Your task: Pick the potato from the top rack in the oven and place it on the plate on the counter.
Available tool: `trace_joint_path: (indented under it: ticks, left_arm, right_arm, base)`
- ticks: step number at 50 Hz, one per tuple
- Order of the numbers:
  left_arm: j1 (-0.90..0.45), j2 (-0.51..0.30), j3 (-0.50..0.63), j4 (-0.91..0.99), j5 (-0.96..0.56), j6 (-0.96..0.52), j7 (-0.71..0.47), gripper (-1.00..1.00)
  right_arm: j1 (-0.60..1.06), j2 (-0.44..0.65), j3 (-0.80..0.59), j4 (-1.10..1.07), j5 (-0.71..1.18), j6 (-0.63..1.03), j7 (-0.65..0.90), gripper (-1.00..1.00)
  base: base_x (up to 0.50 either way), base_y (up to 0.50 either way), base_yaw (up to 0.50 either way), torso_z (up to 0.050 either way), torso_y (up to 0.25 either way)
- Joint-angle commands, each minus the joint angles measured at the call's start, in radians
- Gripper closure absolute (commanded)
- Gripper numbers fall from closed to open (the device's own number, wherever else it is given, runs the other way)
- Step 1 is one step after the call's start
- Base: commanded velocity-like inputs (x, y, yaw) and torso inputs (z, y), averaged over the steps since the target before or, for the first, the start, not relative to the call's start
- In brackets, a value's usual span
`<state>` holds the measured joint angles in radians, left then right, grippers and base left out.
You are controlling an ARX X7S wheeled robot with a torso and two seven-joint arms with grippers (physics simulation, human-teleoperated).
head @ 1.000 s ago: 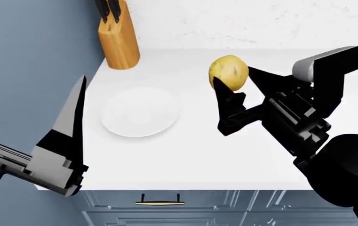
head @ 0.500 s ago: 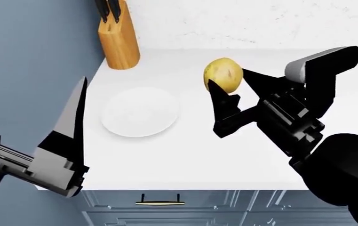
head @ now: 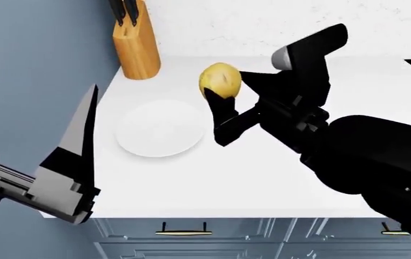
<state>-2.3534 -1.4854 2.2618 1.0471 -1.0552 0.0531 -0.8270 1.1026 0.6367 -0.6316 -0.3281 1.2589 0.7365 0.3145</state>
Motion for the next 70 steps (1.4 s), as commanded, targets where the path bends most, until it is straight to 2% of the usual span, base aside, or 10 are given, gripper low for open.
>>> trace_joint_path:
  ticks: [1,17,38,58,70]
  left_arm:
    - [0.000,0.004,-0.015,0.000,-0.010,-0.005,0.001,-1.00]
    - [0.000,-0.005,-0.021,0.000,-0.013,-0.011,0.009,-1.00]
    - [0.001,-0.016,-0.011,0.000,-0.003,-0.008,0.012,-1.00]
    - [0.001,-0.025,-0.012,0.000,-0.001,-0.010,0.018,-1.00]
    - [0.001,-0.019,-0.024,0.000,-0.011,-0.015,0.020,-1.00]
  right_arm:
    - [0.090,-0.085,-0.059,0.106,-0.046,0.054,-0.059,1.00]
    - [0.186,-0.242,-0.131,0.347,-0.106,0.065,-0.152,1.00]
    - [0.291,-0.367,-0.190,0.669,-0.195,0.052,-0.243,1.00]
    - [0.315,-0.402,-0.237,0.686,-0.175,0.117,-0.288,1.00]
    - [0.334,-0.434,-0.291,0.776,-0.210,0.132,-0.336,1.00]
  base:
    - [0.00,0.00,0.00,0.000,0.000]
    - [0.00,0.00,0.00,0.000,0.000]
    - [0.00,0.00,0.00,0.000,0.000]
    - [0.00,0.00,0.00,0.000,0.000]
    - [0.00,0.00,0.00,0.000,0.000]
